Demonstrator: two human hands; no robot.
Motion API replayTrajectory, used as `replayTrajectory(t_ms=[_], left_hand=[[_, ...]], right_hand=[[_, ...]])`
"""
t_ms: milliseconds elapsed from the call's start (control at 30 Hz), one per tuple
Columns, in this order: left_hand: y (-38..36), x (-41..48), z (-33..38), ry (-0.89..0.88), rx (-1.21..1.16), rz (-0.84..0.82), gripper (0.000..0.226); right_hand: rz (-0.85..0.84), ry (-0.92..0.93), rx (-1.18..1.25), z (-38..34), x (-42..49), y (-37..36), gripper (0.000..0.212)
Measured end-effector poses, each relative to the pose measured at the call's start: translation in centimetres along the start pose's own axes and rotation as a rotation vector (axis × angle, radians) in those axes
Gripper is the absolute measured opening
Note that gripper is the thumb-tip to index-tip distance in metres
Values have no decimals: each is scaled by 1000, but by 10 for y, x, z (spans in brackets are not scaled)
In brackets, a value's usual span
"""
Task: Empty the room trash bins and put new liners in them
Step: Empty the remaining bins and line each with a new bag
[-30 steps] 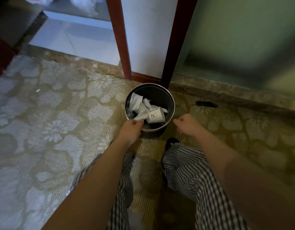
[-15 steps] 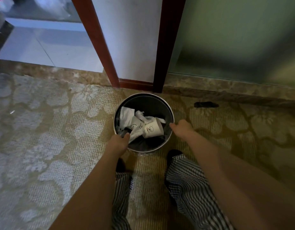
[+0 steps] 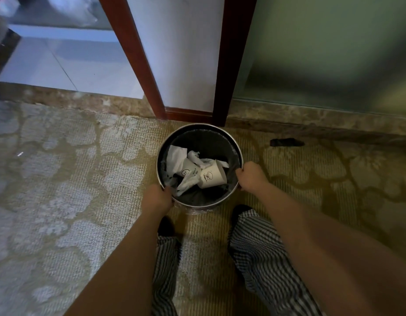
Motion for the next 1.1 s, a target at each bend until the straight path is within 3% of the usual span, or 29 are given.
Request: replayTrajectory(t_ms=[333,533,733,933,1100], left_hand=[[51,-63,36,-135,-167,200,50],[70,-139,54,-290,-360,311,41],[69,-202,81,-465,-455,276,30],[47,-223,141,-573,-431,164,20],[8,-213,184,-631,-258,81,15]], right_hand=[[34,181,-11,-25,-59,62,29],[113,287,-1,-21,-112,104,39],[213,347,195,15,-158,139,42],[383,227,470,71,-178,160,38],[456,122,594,110,-167,172,33]])
Point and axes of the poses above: each hand's wrist, its own x-axis towards the middle knuckle, its own y-axis out of the back of the hand, z = x × y, the point moved 1 cm from there along x, towards the middle knuckle, and after that the axes turned 7 degrees about -x, right-handed, at the moved point
